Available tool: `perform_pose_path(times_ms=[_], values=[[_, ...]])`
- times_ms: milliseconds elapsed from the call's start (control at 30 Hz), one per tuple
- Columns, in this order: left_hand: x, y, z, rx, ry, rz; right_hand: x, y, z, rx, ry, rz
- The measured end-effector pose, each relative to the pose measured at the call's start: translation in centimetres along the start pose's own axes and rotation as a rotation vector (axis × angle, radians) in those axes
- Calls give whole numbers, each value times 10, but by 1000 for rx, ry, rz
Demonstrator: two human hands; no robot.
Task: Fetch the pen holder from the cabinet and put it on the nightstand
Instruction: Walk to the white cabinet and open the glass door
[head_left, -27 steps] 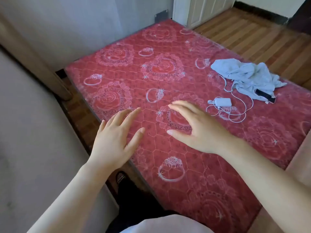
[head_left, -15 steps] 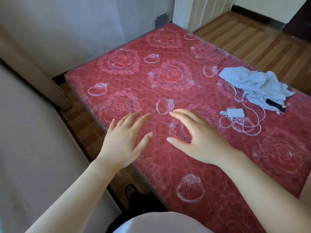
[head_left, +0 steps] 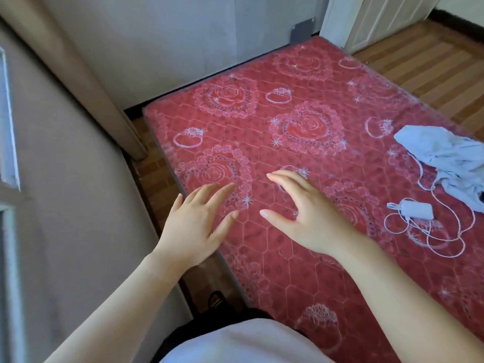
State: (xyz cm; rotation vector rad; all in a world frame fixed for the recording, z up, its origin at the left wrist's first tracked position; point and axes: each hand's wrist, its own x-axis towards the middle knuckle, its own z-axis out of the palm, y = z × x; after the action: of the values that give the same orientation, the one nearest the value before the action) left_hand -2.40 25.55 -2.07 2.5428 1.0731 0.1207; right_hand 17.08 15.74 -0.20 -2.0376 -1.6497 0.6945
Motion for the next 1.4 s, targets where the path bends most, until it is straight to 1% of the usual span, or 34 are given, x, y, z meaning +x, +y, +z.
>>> perform_pose_path(times_ms=[233,367,600,933,1067,1233,1300,1400], values=[[29,-9,-10,-15,74,-37,40,4,4,22,-30,-48],[50,-19,-16,-32,84,-39,66,4,-2,-2,-36,-66],[116,-74,-31,-25,59,35,134,-12,7,0,-27,-9],[253,-192,-101,3,-30,208,291,-66,19,15,67,133],[295,-228,-132,10,-75,254,344,-86,14,75,103,161],[336,-241,-152,37,-118,319,372,-89,-3,110,180,201],[347,-240,-148,27,-121,334,372,-80,-5,112,203,217],[354,-237,-135,-41,-152,312,376,-65,-4,99,210,236]])
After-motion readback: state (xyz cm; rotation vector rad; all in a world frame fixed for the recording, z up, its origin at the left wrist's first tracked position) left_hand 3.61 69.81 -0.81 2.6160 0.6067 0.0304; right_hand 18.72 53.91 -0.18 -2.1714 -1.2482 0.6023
